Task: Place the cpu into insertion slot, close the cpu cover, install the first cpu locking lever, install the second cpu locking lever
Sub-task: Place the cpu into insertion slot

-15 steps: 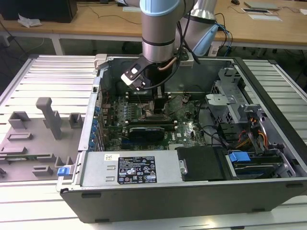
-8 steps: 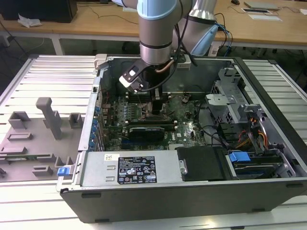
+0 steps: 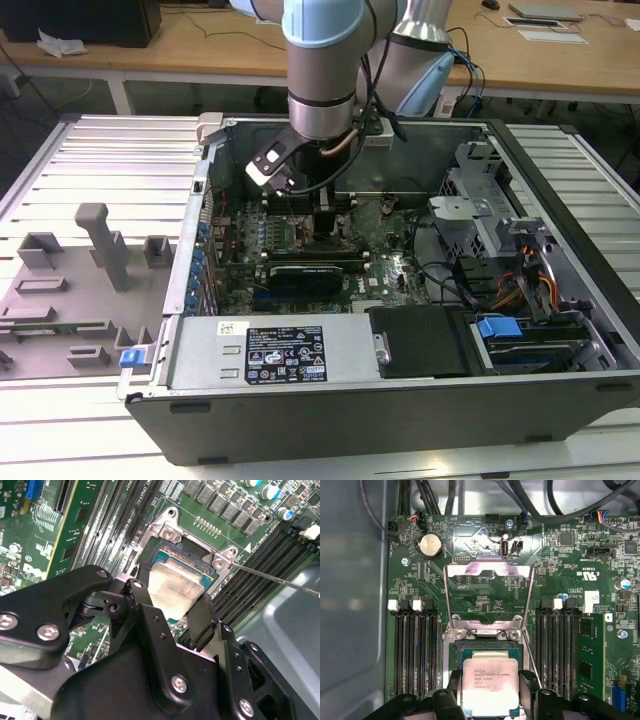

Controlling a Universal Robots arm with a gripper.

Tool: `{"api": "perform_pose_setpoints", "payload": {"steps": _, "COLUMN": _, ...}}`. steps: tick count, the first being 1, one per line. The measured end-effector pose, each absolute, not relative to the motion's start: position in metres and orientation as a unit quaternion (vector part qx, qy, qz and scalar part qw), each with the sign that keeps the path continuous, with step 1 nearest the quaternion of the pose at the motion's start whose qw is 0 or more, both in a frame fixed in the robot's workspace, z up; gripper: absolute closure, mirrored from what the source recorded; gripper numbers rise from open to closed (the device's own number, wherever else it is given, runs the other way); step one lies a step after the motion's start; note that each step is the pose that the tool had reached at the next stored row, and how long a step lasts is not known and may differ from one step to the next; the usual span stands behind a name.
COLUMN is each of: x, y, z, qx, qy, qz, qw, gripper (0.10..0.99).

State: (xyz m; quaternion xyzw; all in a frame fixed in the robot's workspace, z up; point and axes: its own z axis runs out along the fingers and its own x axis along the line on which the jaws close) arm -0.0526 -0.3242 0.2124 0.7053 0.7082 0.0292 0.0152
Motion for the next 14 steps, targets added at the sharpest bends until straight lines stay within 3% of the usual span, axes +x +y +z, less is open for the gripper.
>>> {"api": "perform_pose_setpoints", "payload": {"steps": 14, "x": -0.053, "y": -0.322, "z": 0.201, "qx": 0.709, "qy": 0.704, "qz": 0.029, "qw": 0.015, "gripper": 0.545}}
